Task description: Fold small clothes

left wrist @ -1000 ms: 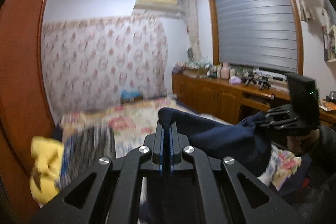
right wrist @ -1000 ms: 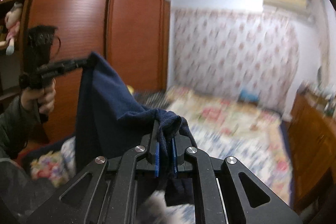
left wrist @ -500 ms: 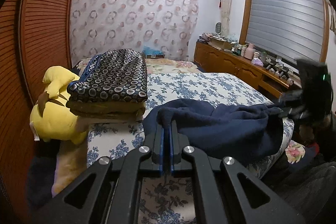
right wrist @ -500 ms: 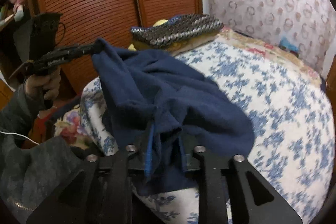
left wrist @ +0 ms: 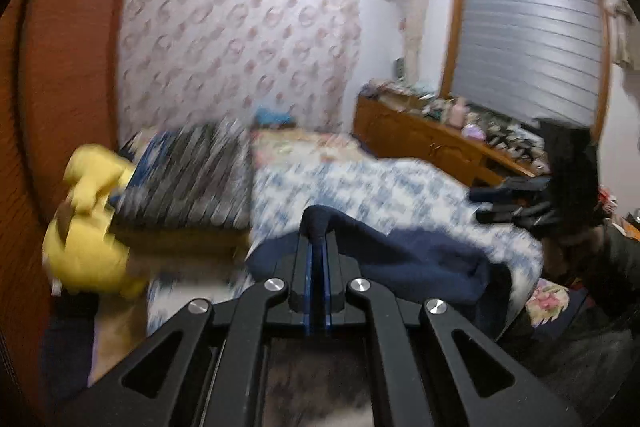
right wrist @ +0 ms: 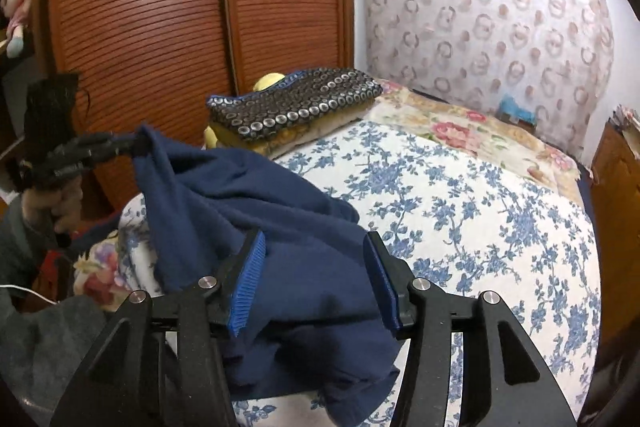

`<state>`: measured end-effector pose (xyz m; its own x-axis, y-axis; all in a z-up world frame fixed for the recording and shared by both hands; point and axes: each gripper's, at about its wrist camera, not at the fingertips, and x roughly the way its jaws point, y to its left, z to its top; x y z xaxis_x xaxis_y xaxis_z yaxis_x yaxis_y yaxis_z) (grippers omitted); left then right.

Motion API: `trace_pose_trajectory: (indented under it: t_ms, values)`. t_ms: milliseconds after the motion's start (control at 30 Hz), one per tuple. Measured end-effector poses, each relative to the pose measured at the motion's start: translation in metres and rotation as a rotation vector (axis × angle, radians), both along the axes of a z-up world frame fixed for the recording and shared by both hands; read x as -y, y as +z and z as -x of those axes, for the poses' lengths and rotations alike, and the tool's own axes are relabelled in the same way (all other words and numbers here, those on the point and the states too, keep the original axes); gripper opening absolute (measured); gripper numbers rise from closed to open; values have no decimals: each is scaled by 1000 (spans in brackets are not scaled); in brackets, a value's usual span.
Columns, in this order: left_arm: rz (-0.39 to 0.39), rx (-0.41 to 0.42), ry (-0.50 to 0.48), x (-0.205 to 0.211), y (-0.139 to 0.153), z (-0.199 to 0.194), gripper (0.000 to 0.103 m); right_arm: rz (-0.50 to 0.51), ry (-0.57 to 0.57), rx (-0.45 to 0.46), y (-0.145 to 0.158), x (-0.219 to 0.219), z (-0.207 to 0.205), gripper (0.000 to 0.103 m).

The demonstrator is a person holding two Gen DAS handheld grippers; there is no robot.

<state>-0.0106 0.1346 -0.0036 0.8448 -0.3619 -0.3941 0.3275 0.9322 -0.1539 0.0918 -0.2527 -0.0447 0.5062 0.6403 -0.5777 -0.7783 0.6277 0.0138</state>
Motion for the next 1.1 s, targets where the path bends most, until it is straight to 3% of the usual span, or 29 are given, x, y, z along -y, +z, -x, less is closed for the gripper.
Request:
trace_pose_trajectory:
  t_ms: [167, 367, 500, 700, 933, 967, 1000, 1033, 1100]
  values:
    - [-74, 106, -104, 44, 53, -30, 1, -75, 49, 61, 31, -6, 0, 52]
    - [-150, 125, -256, 98, 85, -62, 1, -117, 120, 118, 65, -14, -2, 52]
    - [-184, 104, -332, 115, 87, -72, 1, -66, 157, 144, 72, -15, -10, 58]
    - [-215, 49, -421, 125, 80, -80, 1, 12, 184, 129, 57, -21, -26, 58]
    - [-241, 2, -490, 139, 76, -84, 1, 77, 294, 138, 43, -39, -35, 58]
    - [-237, -5, -482, 138, 74, -85, 1, 75, 306, 135, 41, -40, -36, 55]
    - [-242, -5, -466, 137, 72, -85, 2, 60, 330, 118, 40, -40, -38, 29]
    - [-241, -5, -450, 135, 71, -84, 2, 43, 350, 95, 38, -41, -40, 15]
    - [-219, -27, -434, 129, 70, -83, 4, 30, 315, 117, 34, -40, -40, 5]
